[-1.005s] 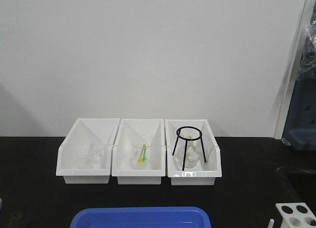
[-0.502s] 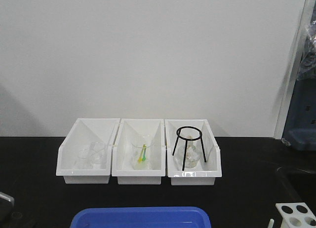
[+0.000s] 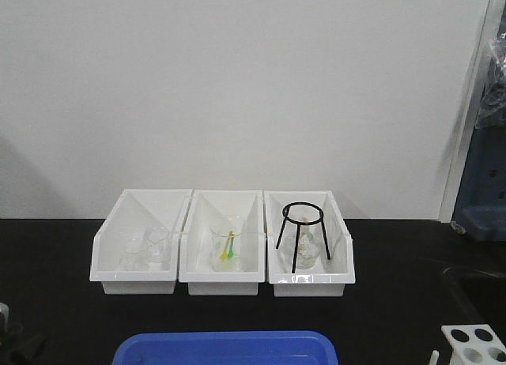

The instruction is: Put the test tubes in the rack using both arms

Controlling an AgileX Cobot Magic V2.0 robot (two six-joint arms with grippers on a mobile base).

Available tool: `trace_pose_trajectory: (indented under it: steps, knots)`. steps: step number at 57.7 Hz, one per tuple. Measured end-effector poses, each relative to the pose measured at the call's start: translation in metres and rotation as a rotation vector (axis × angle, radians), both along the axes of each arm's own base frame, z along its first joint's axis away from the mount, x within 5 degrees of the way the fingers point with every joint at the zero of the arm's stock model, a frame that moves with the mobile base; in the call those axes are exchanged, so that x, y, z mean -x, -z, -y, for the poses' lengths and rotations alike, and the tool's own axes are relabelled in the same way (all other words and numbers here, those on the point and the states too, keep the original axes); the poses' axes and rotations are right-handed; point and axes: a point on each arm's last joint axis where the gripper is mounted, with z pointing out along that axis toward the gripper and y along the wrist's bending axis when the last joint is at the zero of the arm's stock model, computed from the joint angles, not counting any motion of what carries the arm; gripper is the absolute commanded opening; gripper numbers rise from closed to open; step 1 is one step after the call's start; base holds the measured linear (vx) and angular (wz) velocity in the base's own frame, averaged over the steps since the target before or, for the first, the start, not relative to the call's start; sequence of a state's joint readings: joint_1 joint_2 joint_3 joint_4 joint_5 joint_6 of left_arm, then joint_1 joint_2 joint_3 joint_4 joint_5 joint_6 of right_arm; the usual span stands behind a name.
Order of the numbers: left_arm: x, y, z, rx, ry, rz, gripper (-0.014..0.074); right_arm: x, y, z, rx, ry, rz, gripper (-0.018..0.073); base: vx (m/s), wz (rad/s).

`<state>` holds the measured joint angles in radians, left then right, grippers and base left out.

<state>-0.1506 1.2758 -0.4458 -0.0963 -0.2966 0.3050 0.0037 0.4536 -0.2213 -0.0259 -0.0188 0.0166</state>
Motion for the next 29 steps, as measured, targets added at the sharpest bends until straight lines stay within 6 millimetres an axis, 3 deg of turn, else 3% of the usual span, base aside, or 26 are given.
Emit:
trace_pose_trajectory:
  steps: [9,10,23,29]
  knots:
    - [0.011,-0.024,-0.002,0.016,0.000,0.103,-0.0004,-0.006,-0.003,0.000,-0.003,0.002,-0.079,0.0487,0.00,0.00]
    - [0.014,-0.059,-0.002,0.035,0.002,0.218,-0.0002,-0.018,-0.015,0.000,-0.001,0.005,-0.169,0.0487,0.00,0.00]
    - [0.003,-0.136,0.002,0.177,-0.013,0.434,0.0001,-0.039,-0.024,0.000,0.001,0.002,-0.148,0.0487,0.00,0.00]
    - [0.002,-0.160,0.008,0.245,0.005,0.492,0.0003,-0.046,-0.024,0.000,-0.001,0.002,-0.144,0.0487,0.00,0.00]
